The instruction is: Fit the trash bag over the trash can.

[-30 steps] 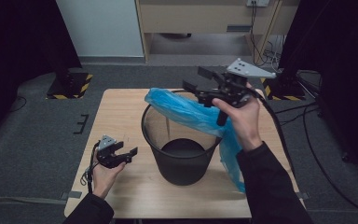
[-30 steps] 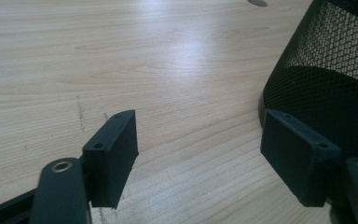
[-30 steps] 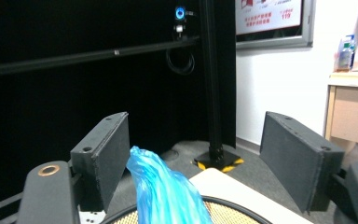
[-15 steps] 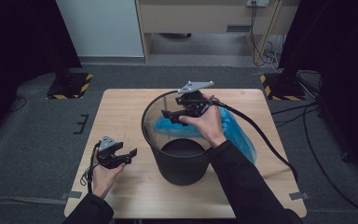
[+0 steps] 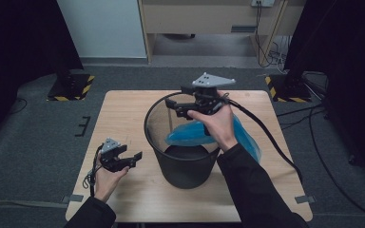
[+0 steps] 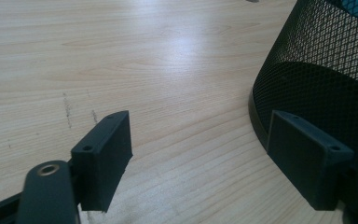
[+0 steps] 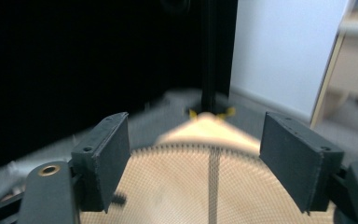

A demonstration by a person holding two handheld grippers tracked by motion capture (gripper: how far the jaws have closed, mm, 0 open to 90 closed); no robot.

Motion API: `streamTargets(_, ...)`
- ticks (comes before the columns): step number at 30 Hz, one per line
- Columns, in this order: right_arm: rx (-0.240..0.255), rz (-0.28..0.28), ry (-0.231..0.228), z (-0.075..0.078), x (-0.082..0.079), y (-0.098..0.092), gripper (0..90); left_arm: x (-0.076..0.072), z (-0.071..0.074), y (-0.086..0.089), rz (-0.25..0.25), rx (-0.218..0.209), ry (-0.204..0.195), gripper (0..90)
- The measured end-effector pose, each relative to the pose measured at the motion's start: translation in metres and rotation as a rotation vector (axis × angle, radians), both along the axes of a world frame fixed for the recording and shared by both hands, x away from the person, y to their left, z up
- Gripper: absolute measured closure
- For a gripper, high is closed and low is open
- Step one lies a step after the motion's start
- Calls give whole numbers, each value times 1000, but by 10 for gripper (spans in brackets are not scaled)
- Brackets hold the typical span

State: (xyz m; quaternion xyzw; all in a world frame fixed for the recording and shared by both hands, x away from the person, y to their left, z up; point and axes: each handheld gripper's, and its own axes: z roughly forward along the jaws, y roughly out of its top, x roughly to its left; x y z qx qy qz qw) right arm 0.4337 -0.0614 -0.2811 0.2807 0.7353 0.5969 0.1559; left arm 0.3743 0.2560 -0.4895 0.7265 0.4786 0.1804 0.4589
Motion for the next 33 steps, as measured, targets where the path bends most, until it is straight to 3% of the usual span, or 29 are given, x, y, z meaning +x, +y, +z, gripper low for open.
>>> streamTargets(2, 17, -6, -23, 5, -2, -3, 237, -1, 1, -1, 6, -2, 8, 197)
streamTargets(4, 50, -42, -95, 26, -9, -19, 231, -1, 1, -2, 3, 8, 23, 148)
streamTargets(6, 81, -53, -109, 33, -13, -30, 248, -1, 0, -3, -9, 12, 27, 127)
streamTargets(7, 81, -53, -109, 33, -13, -30, 248, -1, 0, -3, -9, 12, 27, 131)
streamTargets(8, 120, -64, -131, 38, -20, -47, 248, -1, 0, -3, -10, 10, 26, 141)
streamTargets(10, 134, -73, -139, 39, -23, -53, 237, -2, 1, -3, -4, 10, 22, 152)
streamTargets(12, 137, -120, -178, 34, -35, -78, 211, -2, 2, -1, 7, 0, 12, 194)
streamTargets(13, 137, -120, -178, 34, -35, -78, 211, -2, 2, -1, 7, 0, 12, 212)
streamTargets(14, 126, -130, -167, 28, -42, -92, 202, -3, 3, 0, 14, -3, 9, 231)
streamTargets(15, 126, -130, -167, 28, -42, -92, 202, -3, 3, 1, 18, -3, 6, 231)
streamTargets(17, 64, -172, -175, 12, -57, -116, 200, -4, 5, 4, 33, -18, -1, 276)
streamTargets(19, 62, -179, -173, 8, -60, -121, 200, -5, 5, 5, 35, -16, -4, 286)
streamTargets(22, 78, -200, -143, -13, -69, -139, 197, -6, 6, 5, 36, -19, -12, 315)
streamTargets(23, 90, -187, -100, -31, -73, -149, 192, -6, 6, 4, 34, -19, -13, 335)
streamTargets(25, 95, -185, -86, -36, -75, -152, 193, -7, 6, 4, 33, -21, -14, 341)
streamTargets(27, 99, -170, -53, -59, -82, -162, 194, -7, 6, 3, 29, -26, -13, 358)
streamTargets(33, 82, -121, -19, -78, -81, -172, 228, -7, 6, 3, 26, -28, -12, 365)
